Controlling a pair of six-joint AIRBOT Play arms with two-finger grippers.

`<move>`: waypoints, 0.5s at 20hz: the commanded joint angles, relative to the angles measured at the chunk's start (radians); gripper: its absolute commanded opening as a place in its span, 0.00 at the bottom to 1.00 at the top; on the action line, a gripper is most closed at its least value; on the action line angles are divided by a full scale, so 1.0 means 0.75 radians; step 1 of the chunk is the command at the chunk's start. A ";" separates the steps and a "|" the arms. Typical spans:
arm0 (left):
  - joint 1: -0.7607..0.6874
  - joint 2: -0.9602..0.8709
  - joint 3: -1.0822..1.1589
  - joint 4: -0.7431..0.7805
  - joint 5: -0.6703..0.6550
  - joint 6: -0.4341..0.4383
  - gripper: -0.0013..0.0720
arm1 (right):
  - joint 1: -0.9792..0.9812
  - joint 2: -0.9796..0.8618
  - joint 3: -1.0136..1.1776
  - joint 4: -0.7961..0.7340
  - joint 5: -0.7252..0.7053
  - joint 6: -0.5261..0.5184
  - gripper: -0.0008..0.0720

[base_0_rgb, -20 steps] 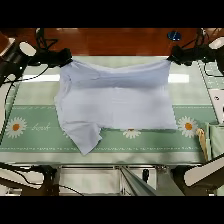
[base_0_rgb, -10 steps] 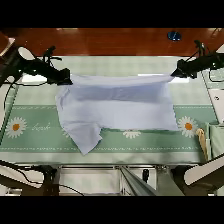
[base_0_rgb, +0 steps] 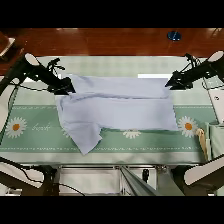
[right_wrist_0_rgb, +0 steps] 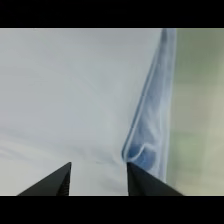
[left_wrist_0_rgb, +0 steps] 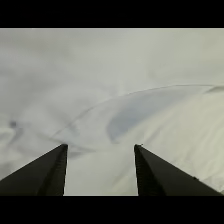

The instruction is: Fold the shirts.

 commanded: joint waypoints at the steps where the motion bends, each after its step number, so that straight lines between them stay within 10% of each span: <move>1: 0.090 0.100 -0.033 0.141 -0.167 -0.109 0.71 | -0.085 0.132 -0.043 -0.059 0.067 0.032 0.58; 10: 0.429 0.832 -1.169 -0.100 0.234 0.017 0.71 | -0.179 0.832 -1.016 0.050 -0.317 -0.117 0.58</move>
